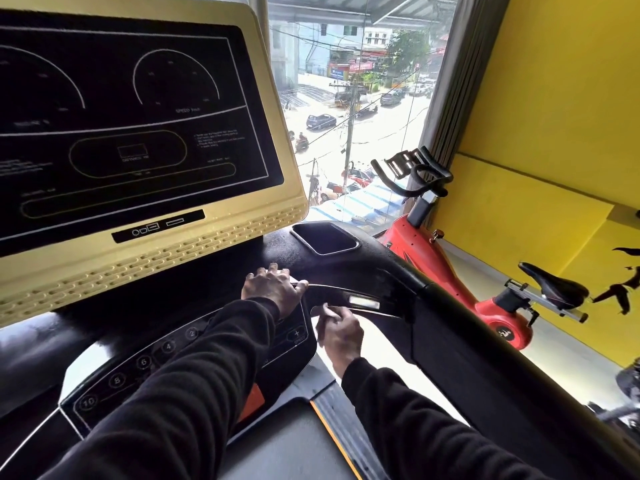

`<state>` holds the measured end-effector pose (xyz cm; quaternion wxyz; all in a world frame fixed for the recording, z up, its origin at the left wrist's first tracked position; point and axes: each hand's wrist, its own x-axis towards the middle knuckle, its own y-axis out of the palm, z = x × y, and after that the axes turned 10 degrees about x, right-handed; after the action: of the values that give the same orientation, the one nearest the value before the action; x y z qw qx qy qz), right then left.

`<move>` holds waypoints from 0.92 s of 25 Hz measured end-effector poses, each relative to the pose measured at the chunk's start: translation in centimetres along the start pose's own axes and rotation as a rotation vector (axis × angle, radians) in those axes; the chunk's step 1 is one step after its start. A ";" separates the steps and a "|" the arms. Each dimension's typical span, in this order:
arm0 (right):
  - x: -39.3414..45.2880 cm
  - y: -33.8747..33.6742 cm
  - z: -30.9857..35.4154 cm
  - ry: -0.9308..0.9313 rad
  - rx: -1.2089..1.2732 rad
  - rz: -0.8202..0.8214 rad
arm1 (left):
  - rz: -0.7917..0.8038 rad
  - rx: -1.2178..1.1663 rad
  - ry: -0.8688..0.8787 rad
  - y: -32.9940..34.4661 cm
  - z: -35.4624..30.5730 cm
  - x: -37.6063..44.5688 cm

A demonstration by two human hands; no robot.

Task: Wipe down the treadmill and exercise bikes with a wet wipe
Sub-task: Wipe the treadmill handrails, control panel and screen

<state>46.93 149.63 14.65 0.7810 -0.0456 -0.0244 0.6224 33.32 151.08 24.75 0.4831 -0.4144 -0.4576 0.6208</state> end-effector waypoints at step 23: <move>3.1 -2.5 4.1 0.573 0.875 -0.008 | 0.001 -0.009 -0.003 0.0 0.0 -0.1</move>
<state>49.66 152.23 18.91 0.7045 0.1167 0.4526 0.5340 33.31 150.95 24.80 0.4805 -0.4158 -0.4608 0.6196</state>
